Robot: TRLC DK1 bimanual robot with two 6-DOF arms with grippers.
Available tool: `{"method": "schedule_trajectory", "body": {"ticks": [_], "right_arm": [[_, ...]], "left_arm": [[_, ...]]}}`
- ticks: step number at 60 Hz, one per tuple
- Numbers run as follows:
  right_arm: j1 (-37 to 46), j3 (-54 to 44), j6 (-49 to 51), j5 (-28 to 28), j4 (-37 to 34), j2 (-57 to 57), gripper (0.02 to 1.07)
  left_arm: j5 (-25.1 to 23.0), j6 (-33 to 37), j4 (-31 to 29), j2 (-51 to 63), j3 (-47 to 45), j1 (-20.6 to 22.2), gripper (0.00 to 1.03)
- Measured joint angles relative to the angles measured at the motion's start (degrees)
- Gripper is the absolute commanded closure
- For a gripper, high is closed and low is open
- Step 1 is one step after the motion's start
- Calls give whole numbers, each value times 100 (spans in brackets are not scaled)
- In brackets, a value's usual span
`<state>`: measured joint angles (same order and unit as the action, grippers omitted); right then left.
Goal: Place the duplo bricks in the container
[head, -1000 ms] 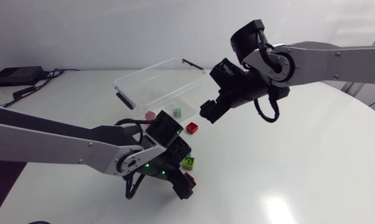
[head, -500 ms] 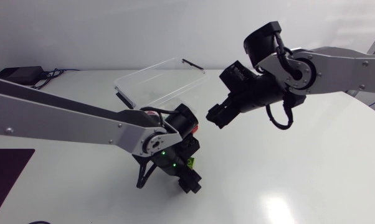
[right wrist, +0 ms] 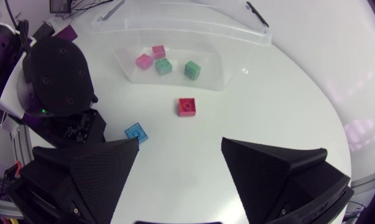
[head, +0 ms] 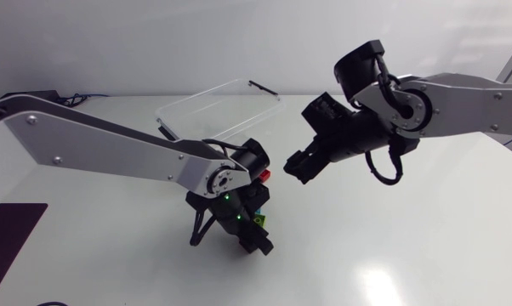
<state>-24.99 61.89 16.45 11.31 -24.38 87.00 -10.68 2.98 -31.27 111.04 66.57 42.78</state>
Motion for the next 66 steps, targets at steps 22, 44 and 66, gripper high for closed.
{"method": "schedule_trajectory", "body": {"ticks": [22, 44, 66], "right_arm": [[-278, -761, 48, 378, 326, 181, 11], [-951, -754, 72, 389, 527, 1113, 11], [-1143, -50, 155, 297, 442, 1792, 11]], "left_arm": [[-240, 0, -310, -1641, -310, -372, 71], [-260, -2, 317, -3029, -201, -1423, 71], [-260, -2, 1589, -2940, -201, -2240, 71]]}}
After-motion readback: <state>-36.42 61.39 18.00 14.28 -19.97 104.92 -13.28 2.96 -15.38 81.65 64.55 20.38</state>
